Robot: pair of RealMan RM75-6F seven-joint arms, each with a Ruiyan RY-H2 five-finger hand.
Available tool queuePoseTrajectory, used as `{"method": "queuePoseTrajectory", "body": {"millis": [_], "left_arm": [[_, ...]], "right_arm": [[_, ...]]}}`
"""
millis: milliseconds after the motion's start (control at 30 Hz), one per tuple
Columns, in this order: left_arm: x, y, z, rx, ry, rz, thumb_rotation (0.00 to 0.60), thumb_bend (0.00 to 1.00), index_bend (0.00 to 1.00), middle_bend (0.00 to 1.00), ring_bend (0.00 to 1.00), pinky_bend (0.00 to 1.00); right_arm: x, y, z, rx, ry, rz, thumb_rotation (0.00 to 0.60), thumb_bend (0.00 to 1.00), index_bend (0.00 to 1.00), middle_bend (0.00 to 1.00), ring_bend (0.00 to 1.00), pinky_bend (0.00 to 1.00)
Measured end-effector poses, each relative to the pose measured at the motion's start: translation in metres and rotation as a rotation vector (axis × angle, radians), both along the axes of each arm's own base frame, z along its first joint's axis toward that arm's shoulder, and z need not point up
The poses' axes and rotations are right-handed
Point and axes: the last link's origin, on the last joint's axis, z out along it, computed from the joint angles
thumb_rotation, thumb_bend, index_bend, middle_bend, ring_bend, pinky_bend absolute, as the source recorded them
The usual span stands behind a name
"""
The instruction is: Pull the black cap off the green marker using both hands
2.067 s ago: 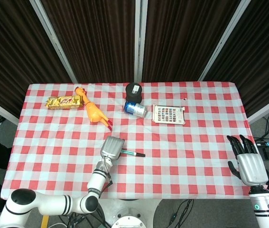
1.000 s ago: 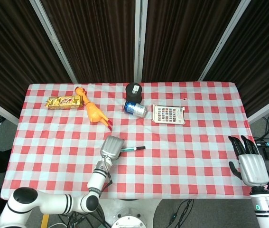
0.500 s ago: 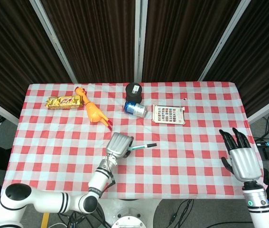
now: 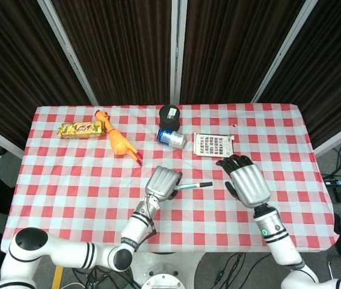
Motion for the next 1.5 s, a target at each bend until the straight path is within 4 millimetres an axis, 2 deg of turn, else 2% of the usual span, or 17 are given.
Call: {"method": "queuePoseTrajectory", "body": {"millis": [133, 333, 867, 1133, 1500], "left_arm": [[0.001, 0.003, 0.006, 0.012, -0.004, -0.001, 0.600, 0.41, 0.60, 0.62, 0.94, 0.86], [0.000, 0.004, 0.013, 0.021, 0.007, -0.009, 0.600, 0.41, 0.60, 0.62, 0.94, 0.86], [-0.005, -0.001, 0.025, 0.015, 0.005, 0.013, 0.600, 0.41, 0.60, 0.62, 0.94, 0.86], [-0.002, -0.007, 0.030, 0.016, 0.000, 0.003, 0.600, 0.41, 0.60, 0.62, 0.94, 0.86], [0.000, -0.008, 0.027, 0.012, 0.027, 0.009, 0.600, 0.41, 0.60, 0.62, 0.94, 0.86]], "right_arm": [[0.012, -0.004, -0.021, 0.039, 0.016, 0.012, 0.600, 0.22, 0.42, 0.40, 0.25, 0.32], [0.015, -0.007, -0.039, 0.060, 0.059, 0.007, 0.600, 0.22, 0.44, 0.42, 0.25, 0.30], [0.004, -0.010, -0.054, 0.074, 0.074, -0.053, 0.600, 0.22, 0.46, 0.40, 0.25, 0.29], [0.008, -0.012, -0.061, 0.061, 0.047, -0.029, 0.600, 0.23, 0.45, 0.41, 0.25, 0.29], [0.013, -0.012, -0.069, 0.084, 0.064, -0.022, 0.600, 0.22, 0.45, 0.43, 0.25, 0.29]]}}
